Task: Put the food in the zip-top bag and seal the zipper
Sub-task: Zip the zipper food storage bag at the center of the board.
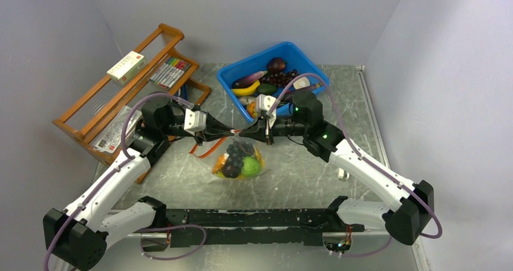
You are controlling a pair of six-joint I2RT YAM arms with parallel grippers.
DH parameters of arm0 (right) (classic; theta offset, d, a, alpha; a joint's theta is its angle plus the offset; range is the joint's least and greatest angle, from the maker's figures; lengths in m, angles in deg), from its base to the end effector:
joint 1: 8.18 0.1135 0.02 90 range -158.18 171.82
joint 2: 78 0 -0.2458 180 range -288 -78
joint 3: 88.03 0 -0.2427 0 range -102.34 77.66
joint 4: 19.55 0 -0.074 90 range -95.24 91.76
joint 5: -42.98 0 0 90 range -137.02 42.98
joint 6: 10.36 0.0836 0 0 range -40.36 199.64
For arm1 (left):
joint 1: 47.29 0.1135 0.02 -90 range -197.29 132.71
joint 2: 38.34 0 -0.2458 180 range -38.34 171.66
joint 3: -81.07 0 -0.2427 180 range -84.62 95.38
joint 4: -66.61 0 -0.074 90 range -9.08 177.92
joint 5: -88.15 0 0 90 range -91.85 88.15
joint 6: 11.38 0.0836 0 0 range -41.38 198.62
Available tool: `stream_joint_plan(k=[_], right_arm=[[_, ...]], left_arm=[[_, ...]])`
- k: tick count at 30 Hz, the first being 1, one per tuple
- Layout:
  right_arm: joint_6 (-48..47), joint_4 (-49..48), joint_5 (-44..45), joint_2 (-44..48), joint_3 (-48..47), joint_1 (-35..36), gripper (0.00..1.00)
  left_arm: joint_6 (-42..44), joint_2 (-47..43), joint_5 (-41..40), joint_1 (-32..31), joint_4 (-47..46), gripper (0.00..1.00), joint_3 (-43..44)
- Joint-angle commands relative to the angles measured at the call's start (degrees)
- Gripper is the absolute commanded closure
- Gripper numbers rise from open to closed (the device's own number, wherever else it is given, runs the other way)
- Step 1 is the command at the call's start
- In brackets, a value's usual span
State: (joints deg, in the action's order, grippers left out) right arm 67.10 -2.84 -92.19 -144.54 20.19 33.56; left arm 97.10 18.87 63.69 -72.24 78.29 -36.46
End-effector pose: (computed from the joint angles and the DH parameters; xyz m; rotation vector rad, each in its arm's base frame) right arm 0.1800 0.2400 0.3347 -1.3172 1.2756 1.0565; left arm 0.1823 -0.1688 0.3302 1.3499 1.0688 -1.0344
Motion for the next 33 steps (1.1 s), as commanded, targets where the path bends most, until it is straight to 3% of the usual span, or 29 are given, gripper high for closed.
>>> stream_joint_plan(k=[1, 10, 14, 18, 29, 31, 33], right_arm=[[-0.23, -3.18, 0.11, 2.54, -0.21, -0.18, 1.00], [1.22, -5.01, -1.00, 1.56, 2.43, -0.16, 1.00], [2.63, -4.82, -1.99, -0.55, 2.29, 0.05, 0.74], [2.97, -5.67, -2.02, -1.00, 2.48, 0.41, 0.65], [4.14, -7.30, -0.82, -3.41, 0.81, 0.99, 0.70], [4.27, -7.49, 0.02, -3.30, 0.58, 1.01, 0.77], [4.23, -7.61, 1.62, -2.62, 0.52, 1.00, 0.96]], left_arm=[[1.75, -1.21, -1.44, 0.25, 1.20, 0.93, -0.33], [0.32, -1.13, -0.63, 0.25, -0.21, 0.93, -0.44], [-1.41, -1.01, 0.58, 0.25, -2.62, 0.93, -1.14], [-1.37, -0.91, 0.72, 0.25, -2.73, 0.93, -1.40], [-1.09, -0.71, 0.76, 0.26, -2.62, 0.93, -1.47], [-0.73, -0.86, 0.67, 0.25, -2.21, 0.93, -1.45], [-0.23, -1.00, 0.29, 0.25, -1.07, 0.93, -1.31]])
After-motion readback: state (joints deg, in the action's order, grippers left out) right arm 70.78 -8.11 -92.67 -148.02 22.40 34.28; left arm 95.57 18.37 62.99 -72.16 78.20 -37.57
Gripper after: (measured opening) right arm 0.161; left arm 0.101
